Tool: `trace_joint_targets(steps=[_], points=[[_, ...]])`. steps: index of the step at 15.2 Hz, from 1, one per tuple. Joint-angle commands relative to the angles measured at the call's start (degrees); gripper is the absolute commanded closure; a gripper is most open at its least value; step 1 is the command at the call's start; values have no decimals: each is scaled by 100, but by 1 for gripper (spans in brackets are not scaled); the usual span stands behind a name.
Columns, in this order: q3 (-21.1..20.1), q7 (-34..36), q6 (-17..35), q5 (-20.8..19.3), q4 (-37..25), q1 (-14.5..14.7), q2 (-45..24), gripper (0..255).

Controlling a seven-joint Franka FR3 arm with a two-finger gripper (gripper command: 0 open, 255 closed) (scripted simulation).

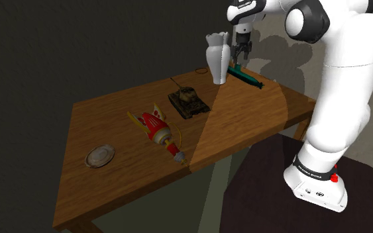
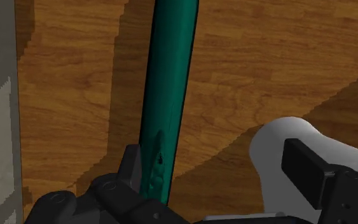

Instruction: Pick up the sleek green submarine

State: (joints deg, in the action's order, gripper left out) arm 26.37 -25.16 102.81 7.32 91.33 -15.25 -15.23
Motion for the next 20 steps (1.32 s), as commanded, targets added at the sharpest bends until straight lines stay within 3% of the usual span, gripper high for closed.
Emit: trace_joint_targets(steps=[1, 2, 11, 12, 20], points=[[56, -133, -192, 179, -579, -229, -476, 0], [65, -170, -261, 247, -805, -327, -665, 0], [32, -207, 292, 288, -306, -300, -728, 0], [33, -205, 285, 286, -310, -299, -724, 255], [32, -203, 287, 285, -305, -296, -722, 255]])
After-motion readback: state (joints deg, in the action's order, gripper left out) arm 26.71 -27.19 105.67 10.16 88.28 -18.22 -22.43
